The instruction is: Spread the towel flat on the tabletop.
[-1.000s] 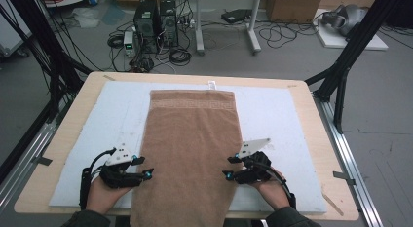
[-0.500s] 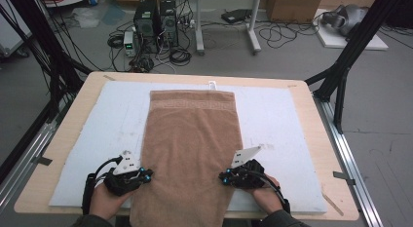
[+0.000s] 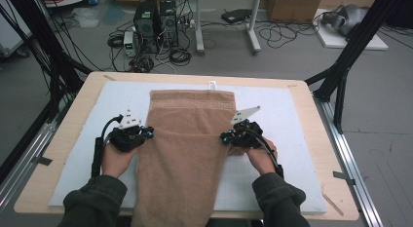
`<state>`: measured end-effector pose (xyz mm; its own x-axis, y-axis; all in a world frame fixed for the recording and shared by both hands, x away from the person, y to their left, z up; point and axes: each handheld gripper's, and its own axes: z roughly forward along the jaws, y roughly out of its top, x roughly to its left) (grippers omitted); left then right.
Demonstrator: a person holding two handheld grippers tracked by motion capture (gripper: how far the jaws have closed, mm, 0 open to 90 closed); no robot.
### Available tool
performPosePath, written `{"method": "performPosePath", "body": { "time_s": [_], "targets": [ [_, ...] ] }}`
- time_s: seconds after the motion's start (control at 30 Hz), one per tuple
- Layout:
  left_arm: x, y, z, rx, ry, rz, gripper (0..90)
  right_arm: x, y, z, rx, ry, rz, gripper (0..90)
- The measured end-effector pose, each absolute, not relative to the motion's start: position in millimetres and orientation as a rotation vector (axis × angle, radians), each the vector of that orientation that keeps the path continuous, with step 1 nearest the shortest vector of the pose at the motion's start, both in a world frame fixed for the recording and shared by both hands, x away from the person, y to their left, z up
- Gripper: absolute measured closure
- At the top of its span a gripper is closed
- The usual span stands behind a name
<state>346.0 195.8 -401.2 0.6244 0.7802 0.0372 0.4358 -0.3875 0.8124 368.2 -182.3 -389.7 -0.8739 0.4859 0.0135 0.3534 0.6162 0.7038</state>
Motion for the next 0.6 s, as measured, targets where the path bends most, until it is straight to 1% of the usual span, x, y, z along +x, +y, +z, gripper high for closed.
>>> {"method": "performPosePath", "body": {
  "time_s": [0.07,0.13,0.2,0.23,0.27,0.3,0.43,0.47,0.5,0.6],
  "targets": [
    [355.4,192.5,-412.1,2.068,0.982,0.527,85.7,383.3,-180.5,-406.9,0.793,2.691,1.088,84.9],
    [361.5,190.8,-420.8,2.118,0.995,0.505,84.7,386.2,-179.5,-412.4,0.803,2.701,1.079,83.8],
    [362.8,191.8,-423.2,2.115,1.015,0.493,77.5,388.1,-177.3,-418.6,0.815,2.715,1.074,78.5],
    [361.6,192.9,-421.6,2.109,1.009,0.484,70.2,385.4,-178.4,-416.6,0.827,2.678,1.090,68.4],
    [359.3,194.1,-418.9,2.097,1.008,0.479,70.2,385.4,-178.4,-416.6,0.827,2.678,1.090,68.4],
    [356.3,195.3,-415.5,2.082,1.001,0.475,66.7,383.3,-180.6,-413.4,0.823,2.662,1.113,66.8],
    [338.6,197.7,-402.7,2.075,0.947,0.495,59.8,364.6,-188.9,-396.6,0.778,2.607,1.189,63.4],
    [332.3,197.7,-400.6,2.073,0.926,0.498,57.8,350.9,-191.4,-391.5,0.732,2.597,1.193,63.2],
    [325.5,198.1,-399.5,2.080,0.902,0.515,57.8,350.9,-191.4,-391.5,0.732,2.597,1.193,63.2],
    [302.7,199.1,-402.7,2.081,0.870,0.492,56.0,327.9,-193.6,-392.0,0.678,2.608,1.231,62.7]
  ]
}}
